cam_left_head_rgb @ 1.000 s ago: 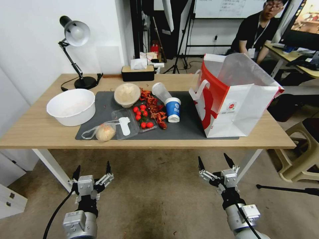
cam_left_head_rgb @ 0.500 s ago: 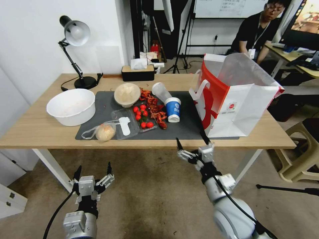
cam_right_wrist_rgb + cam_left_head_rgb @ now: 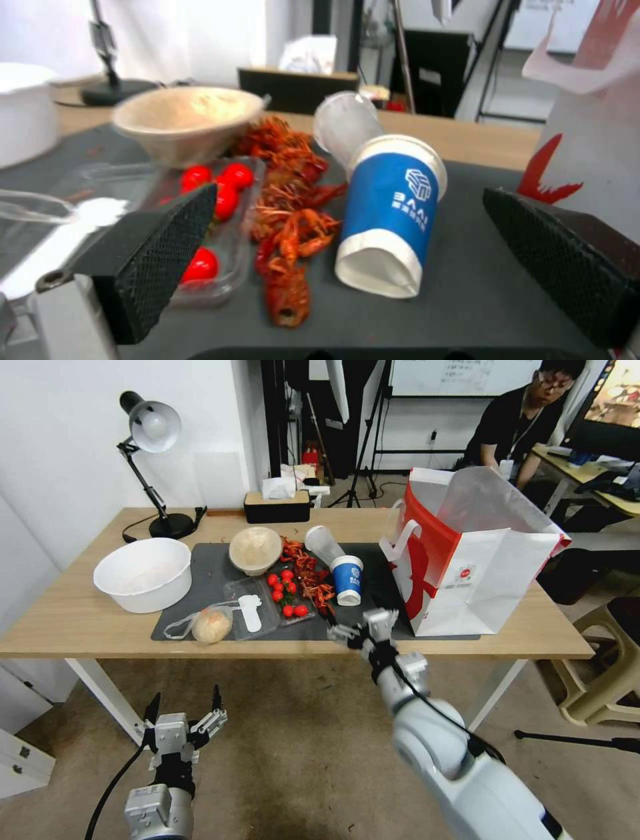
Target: Pick up the trash from the table and place it into the takeout bag.
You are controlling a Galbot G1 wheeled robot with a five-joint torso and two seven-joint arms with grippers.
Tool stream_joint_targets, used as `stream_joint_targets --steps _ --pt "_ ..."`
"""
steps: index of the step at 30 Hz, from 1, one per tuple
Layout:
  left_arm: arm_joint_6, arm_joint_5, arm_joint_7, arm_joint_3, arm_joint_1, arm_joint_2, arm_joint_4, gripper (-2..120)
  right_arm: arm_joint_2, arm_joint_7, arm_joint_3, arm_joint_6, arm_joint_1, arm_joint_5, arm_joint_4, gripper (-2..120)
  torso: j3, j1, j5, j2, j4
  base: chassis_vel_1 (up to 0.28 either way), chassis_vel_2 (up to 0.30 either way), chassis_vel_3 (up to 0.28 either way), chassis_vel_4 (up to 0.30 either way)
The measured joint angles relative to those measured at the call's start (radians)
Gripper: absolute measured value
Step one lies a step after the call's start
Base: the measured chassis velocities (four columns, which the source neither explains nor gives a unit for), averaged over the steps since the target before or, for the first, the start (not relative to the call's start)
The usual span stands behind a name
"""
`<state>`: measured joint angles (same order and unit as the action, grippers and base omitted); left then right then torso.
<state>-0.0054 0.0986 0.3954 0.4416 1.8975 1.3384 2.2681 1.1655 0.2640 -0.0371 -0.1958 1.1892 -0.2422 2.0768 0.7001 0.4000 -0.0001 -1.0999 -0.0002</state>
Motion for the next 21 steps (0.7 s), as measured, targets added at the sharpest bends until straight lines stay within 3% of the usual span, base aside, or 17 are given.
stream_joint_targets --steps 1,2,10,13,21 --pt "0.0 0.0 0.0 0.0 0.0 0.0 0.0 100 0.0 0.008 0.005 -0.012 -0.016 -0.009 -0.002 100 0.0 0.0 0.0 0.0 0.0 0.0 0.0 0.0 0.0" --pt "0.001 -0.002 0.001 0.0 -0.002 0.002 0.0 100 0.0 0.086 0.045 -0.112 -0.12 -0.074 -0.019 100 0.0 0.0 -0.0001 0.0 0.0001 0.0 0.0 0.0 0.0" --pt "0.003 -0.004 0.008 0.011 0.005 0.004 0.004 100 0.028 0.266 0.127 -0.261 -0.322 -0.268 -0.098 100 0.0 0.0 0.0001 0.0 0.0002 0.0 0.0 0.0 0.0" --pt "0.006 0.0 0.014 0.017 0.005 0.0 0.009 100 0.045 0.353 0.151 -0.36 -0.42 -0.35 -0.143 100 0.0 0.0 0.0001 0.0 0.0002 0.0 0.0 0.0 0.0" --pt "0.006 0.0 0.016 0.014 0.005 0.001 0.006 100 0.076 0.415 0.168 -0.424 -0.524 -0.436 -0.265 100 0.0 0.0 0.0 0.0 0.0002 0.0 0.0 0.0 0.0"
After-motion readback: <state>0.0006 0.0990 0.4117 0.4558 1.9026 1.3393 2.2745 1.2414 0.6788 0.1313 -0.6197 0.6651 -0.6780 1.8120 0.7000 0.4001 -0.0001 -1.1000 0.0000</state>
